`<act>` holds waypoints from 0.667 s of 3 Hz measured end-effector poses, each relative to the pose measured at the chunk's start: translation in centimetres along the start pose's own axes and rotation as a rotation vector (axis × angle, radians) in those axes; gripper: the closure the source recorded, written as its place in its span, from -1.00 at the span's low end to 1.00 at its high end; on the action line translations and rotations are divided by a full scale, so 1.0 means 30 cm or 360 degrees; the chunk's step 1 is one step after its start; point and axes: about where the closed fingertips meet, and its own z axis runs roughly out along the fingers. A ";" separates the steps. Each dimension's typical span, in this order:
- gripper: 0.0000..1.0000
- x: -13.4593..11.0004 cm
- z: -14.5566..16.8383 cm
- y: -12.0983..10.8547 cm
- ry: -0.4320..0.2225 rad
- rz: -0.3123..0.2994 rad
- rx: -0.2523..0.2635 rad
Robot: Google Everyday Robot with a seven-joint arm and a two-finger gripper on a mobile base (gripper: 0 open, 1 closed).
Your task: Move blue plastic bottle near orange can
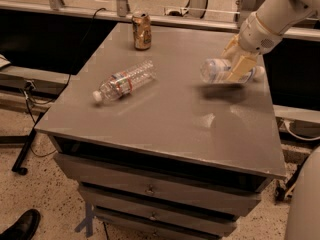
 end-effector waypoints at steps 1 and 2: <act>1.00 -0.093 -0.145 -0.074 0.0023 -0.0047 0.0136; 1.00 -0.104 -0.159 -0.099 0.0015 -0.0055 0.0175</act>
Offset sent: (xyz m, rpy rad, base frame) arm 0.0093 0.0079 0.0479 -0.0130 -0.0786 -0.0076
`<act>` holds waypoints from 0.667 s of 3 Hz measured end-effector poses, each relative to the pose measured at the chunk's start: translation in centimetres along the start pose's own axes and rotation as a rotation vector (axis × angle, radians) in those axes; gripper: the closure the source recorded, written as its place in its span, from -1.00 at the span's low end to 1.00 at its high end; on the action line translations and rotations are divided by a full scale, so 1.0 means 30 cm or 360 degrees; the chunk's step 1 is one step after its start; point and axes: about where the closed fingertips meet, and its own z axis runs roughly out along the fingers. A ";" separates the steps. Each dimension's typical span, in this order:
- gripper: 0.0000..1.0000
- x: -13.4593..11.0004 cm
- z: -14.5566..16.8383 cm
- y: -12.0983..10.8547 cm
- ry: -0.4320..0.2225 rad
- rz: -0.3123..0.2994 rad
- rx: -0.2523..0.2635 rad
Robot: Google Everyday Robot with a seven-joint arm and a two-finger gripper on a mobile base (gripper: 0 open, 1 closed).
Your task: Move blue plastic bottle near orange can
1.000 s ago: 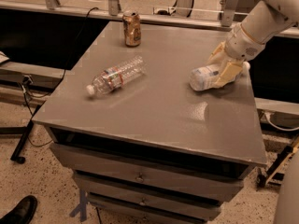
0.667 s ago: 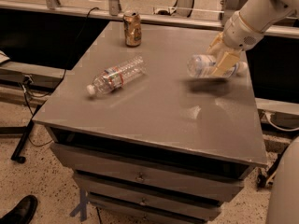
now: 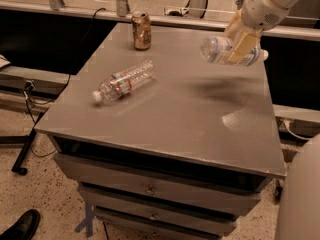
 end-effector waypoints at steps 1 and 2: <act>1.00 -0.017 0.015 -0.025 -0.0050 0.0024 0.0031; 1.00 -0.067 0.067 -0.179 -0.0100 0.0121 0.0143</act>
Offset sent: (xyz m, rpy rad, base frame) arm 0.1144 0.0243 0.0548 0.1504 -0.1451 -0.1498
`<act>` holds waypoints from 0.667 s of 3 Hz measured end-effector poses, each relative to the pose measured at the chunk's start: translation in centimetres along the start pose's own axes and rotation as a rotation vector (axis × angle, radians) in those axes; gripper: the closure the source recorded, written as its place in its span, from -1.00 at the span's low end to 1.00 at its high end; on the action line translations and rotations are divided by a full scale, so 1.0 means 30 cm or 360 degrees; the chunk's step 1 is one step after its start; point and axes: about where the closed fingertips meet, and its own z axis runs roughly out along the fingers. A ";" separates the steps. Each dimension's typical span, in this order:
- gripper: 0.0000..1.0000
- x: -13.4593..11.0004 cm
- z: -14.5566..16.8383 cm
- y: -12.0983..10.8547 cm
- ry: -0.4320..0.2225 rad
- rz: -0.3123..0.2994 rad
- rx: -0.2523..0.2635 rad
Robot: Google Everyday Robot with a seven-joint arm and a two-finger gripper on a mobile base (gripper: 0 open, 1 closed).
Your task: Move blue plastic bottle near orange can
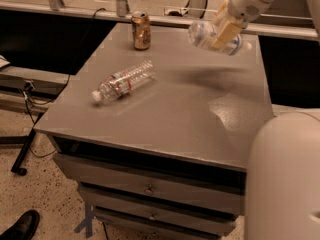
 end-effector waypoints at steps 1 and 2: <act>1.00 -0.053 0.085 -0.104 -0.0015 0.0059 0.0057; 1.00 -0.074 0.177 -0.165 0.0007 0.0153 0.0091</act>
Offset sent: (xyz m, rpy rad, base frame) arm 0.1339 0.0379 -0.0032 0.0499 0.0182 -0.2117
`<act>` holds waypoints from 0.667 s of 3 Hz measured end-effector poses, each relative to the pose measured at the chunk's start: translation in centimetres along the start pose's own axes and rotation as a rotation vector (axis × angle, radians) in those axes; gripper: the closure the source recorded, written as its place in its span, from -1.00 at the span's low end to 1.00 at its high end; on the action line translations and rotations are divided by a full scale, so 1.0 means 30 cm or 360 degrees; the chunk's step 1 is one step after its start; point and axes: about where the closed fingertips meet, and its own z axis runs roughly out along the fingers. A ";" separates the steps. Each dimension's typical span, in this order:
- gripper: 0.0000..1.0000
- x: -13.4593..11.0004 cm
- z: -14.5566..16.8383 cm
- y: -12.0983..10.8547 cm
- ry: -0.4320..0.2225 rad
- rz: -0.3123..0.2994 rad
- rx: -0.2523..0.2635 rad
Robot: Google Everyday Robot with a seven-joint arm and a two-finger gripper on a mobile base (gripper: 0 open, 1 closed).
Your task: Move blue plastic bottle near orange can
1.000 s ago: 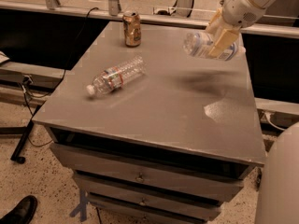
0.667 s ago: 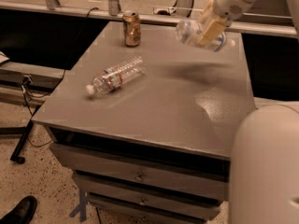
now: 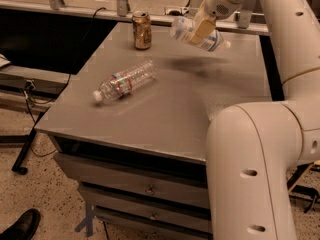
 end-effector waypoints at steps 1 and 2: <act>1.00 -0.022 0.046 -0.044 0.0009 0.0083 0.0061; 1.00 -0.061 0.065 -0.075 0.0013 0.0088 0.0116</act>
Offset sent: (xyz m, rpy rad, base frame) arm 0.0203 0.0345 0.0060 0.0056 -0.0904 -0.1052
